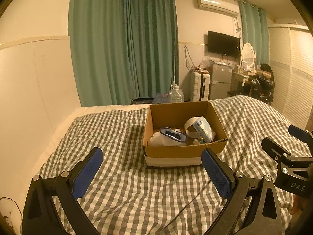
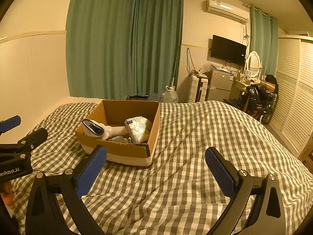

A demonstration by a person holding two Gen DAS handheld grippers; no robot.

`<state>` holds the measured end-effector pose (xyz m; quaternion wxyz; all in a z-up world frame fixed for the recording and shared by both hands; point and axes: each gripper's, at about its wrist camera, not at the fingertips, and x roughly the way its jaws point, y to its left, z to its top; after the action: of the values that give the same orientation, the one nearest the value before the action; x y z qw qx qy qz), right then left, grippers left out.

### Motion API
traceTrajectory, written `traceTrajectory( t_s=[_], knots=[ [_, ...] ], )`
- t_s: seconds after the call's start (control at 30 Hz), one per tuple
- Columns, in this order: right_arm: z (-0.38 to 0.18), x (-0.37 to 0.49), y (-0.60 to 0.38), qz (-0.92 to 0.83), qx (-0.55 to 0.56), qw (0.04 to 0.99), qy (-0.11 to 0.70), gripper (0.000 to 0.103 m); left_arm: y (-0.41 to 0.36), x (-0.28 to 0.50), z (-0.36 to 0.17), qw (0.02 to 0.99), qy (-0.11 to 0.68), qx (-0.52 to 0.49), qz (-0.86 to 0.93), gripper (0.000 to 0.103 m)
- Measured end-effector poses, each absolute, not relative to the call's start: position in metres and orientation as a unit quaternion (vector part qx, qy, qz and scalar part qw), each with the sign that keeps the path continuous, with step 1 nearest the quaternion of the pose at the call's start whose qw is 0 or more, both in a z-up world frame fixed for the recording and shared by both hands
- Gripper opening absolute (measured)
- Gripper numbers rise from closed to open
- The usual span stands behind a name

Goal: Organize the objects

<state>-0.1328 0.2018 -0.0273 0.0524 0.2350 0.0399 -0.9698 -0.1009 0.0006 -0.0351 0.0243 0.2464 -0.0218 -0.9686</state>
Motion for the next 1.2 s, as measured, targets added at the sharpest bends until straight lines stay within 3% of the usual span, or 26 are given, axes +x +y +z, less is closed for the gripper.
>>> traceTrajectory(
  t_s=[1.2],
  knots=[
    [-0.0372,-0.131,0.1978,-0.967,0.246,0.048,0.048,0.101,0.0019,-0.0991,-0.0408,0.027,-0.024,0.254,-0.966,0.103]
  ],
)
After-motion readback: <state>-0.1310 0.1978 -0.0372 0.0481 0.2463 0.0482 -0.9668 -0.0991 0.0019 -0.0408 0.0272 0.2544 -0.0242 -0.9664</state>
